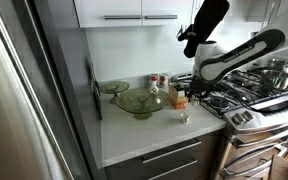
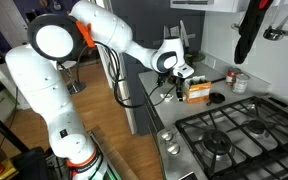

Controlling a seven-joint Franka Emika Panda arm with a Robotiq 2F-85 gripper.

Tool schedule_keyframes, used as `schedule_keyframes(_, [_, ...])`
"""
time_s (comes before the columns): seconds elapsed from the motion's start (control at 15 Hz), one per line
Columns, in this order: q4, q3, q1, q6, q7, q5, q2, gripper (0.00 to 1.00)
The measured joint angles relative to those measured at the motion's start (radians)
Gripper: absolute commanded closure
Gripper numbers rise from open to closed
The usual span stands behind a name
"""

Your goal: Lift the lid off the small tea pot and put it on the kitchen counter, pick up the small tea pot and put it on the tray, pick up the lid and put it back on the small teapot

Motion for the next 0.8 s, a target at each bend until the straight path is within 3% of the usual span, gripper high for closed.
schedule_keyframes(0.27, [-0.001,-0.019,-0.012,0.0,0.003,-0.001,0.041,0.64])
schedule_keyframes(0.33, [-0.001,-0.021,-0.012,0.0,0.003,-0.001,0.052,0.32])
schedule_keyframes(0.4, [-0.001,-0.023,-0.012,0.0,0.004,-0.001,0.061,0.13])
schedule_keyframes(0.53, [-0.001,-0.025,-0.012,0.0,0.006,-0.001,0.074,0.01])
schedule_keyframes(0.8, [-0.007,-0.025,-0.007,0.0,0.012,-0.001,0.064,0.0])
